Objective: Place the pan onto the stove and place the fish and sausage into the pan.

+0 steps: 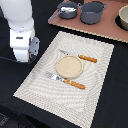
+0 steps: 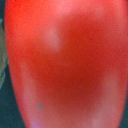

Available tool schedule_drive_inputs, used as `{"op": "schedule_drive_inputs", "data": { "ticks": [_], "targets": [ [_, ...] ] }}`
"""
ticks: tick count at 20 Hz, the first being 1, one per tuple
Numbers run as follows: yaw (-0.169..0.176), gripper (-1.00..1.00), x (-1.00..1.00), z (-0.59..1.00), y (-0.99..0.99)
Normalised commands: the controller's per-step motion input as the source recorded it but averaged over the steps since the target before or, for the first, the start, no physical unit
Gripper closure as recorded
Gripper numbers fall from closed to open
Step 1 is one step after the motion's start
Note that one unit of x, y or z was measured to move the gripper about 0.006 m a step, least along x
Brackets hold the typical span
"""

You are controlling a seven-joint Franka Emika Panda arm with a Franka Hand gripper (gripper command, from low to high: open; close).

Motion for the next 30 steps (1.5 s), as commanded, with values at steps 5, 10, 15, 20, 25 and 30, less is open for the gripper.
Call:
{"op": "schedule_drive_inputs", "data": {
  "ticks": [5,10,15,20,25,30],
  "targets": [
    [0.0,1.0,-0.2,-0.18,0.08],
    [0.0,1.0,-0.13,-0.13,0.07],
    [0.0,1.0,0.33,0.98,0.38],
    [0.0,1.0,0.51,1.0,0.77],
    [0.011,1.0,0.4,1.0,0.88],
    [0.024,1.0,0.37,0.82,0.99]
  ]
}}
